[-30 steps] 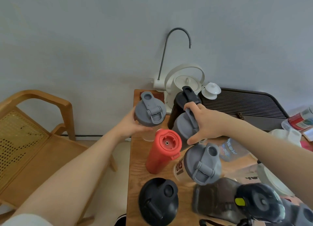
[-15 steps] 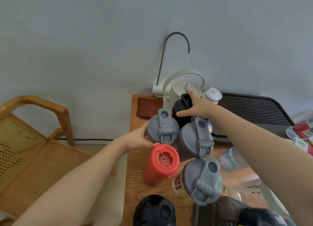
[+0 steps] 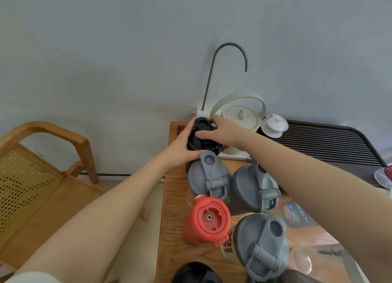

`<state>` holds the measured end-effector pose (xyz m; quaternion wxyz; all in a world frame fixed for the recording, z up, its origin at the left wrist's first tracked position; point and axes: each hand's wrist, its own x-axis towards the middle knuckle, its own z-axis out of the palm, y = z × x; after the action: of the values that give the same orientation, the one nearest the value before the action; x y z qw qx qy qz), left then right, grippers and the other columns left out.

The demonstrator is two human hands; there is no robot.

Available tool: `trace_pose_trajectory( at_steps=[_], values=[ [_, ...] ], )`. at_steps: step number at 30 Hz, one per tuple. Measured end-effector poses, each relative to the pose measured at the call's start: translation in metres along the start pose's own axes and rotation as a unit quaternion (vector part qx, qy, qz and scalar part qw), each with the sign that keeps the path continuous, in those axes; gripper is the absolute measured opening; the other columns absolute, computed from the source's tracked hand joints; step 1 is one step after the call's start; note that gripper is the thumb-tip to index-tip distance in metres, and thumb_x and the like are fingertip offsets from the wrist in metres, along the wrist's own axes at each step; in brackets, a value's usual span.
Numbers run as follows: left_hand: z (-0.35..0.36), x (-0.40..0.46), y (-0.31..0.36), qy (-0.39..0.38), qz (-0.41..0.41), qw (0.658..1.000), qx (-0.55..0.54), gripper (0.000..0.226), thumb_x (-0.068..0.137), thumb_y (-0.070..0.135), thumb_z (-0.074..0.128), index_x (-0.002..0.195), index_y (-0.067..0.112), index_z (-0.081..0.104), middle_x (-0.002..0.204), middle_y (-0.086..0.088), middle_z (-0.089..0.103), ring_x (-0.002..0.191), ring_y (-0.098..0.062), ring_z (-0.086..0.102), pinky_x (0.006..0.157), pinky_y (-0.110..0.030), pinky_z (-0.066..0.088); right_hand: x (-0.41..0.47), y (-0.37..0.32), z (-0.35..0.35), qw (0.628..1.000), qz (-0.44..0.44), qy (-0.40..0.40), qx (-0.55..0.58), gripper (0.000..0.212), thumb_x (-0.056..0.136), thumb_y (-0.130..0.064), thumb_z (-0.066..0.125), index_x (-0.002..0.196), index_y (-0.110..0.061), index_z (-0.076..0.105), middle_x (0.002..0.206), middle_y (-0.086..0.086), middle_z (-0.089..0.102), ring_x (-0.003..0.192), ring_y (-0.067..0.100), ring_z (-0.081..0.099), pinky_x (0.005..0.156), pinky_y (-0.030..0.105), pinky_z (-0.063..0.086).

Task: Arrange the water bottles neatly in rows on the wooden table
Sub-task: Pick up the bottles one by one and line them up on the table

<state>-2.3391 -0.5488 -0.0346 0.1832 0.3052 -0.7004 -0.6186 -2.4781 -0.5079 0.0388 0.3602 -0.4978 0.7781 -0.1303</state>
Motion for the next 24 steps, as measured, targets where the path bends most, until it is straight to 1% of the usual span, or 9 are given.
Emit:
trace_pose_trajectory(
  at_steps=[2,4,6,9,12,14,18,22,24],
  values=[
    [0.001,0.006,0.003,0.021,0.020,0.999,-0.015,0.092,0.072,0.020,0.076,0.141,0.033,0.016,0.133,0.015,0.040,0.123,-0.005,0.042,0.102,-0.024,0.038,-0.004,-0.005,0.001,1.000,-0.009,0.006,-0.011,0.052,0.088,-0.042,0.054,0.126,-0.010,0.041,0.122,0.011,0.056,0.096,0.024,0.056,0.080,0.039,0.052],
    [0.002,0.010,0.005,0.034,0.024,0.999,-0.009,0.089,0.067,0.021,0.081,0.136,0.029,0.027,0.127,0.012,0.047,0.119,-0.008,0.046,0.101,-0.030,0.041,-0.014,-0.008,-0.003,0.994,-0.030,0.052,-0.093,0.056,0.090,-0.042,0.051,0.129,-0.004,0.039,0.126,0.015,0.052,0.098,0.025,0.052,0.078,0.032,0.042],
    [0.001,0.011,0.010,0.032,0.032,0.999,0.007,0.077,0.066,0.018,0.081,0.126,0.033,0.034,0.116,0.017,0.050,0.110,-0.004,0.050,0.097,-0.029,0.043,-0.030,-0.011,-0.007,0.978,-0.073,0.090,-0.173,0.054,0.088,-0.044,0.052,0.126,-0.007,0.042,0.117,0.011,0.053,0.104,0.028,0.053,0.077,0.032,0.039],
    [-0.005,0.006,0.013,0.022,0.028,0.999,0.014,0.076,0.064,0.027,0.077,0.126,0.035,0.034,0.116,0.017,0.050,0.110,-0.001,0.049,0.093,-0.024,0.043,-0.059,-0.015,-0.004,0.960,-0.121,0.030,-0.250,0.049,0.082,-0.051,0.055,0.114,-0.014,0.051,0.098,0.002,0.058,0.091,0.019,0.055,0.076,0.034,0.044],
    [-0.017,0.000,0.010,0.036,-0.013,0.999,-0.012,0.083,0.073,0.017,0.075,0.138,0.029,0.025,0.120,0.011,0.048,0.111,-0.008,0.048,0.088,-0.020,0.041,-0.071,-0.012,0.012,0.943,-0.126,-0.029,-0.307,0.060,0.078,-0.057,0.058,0.121,-0.017,0.046,0.109,0.003,0.055,0.102,0.022,0.053,0.084,0.038,0.044],
    [-0.028,-0.005,0.009,0.045,-0.044,0.998,-0.008,0.085,0.078,0.009,0.069,0.143,0.027,0.017,0.126,0.004,0.045,0.115,-0.014,0.046,0.090,-0.024,0.039,-0.068,-0.009,0.020,0.941,-0.121,-0.037,-0.314,0.065,0.077,-0.056,0.060,0.125,-0.016,0.042,0.117,0.007,0.052,0.108,0.026,0.053,0.086,0.038,0.043],
    [-0.043,-0.018,0.007,0.029,-0.069,0.997,-0.002,0.088,0.079,0.002,0.063,0.144,0.032,0.012,0.133,-0.002,0.041,0.118,-0.019,0.044,0.094,-0.028,0.037,-0.059,-0.008,0.025,0.950,-0.103,-0.018,-0.293,0.052,0.082,-0.045,0.060,0.115,-0.007,0.046,0.113,0.013,0.049,0.104,0.031,0.052,0.084,0.036,0.040],
    [-0.045,-0.031,0.005,-0.007,-0.062,0.998,0.001,0.083,0.075,0.007,0.061,0.141,0.034,0.019,0.130,-0.006,0.044,0.112,-0.019,0.048,0.087,-0.027,0.039,-0.046,-0.004,0.021,0.963,-0.093,0.069,-0.241,0.030,0.082,-0.023,0.058,0.103,-0.002,0.051,0.103,0.016,0.054,0.100,0.032,0.054,0.076,0.034,0.041],
    [-0.042,-0.037,0.004,-0.005,-0.055,0.998,-0.009,0.081,0.072,0.012,0.061,0.140,0.030,0.022,0.126,-0.004,0.048,0.109,-0.016,0.050,0.084,-0.024,0.041,-0.037,0.000,0.019,0.965,-0.080,0.104,-0.228,0.027,0.082,-0.019,0.056,0.102,0.000,0.054,0.104,0.019,0.056,0.097,0.033,0.055,0.074,0.034,0.042]
  ],
)
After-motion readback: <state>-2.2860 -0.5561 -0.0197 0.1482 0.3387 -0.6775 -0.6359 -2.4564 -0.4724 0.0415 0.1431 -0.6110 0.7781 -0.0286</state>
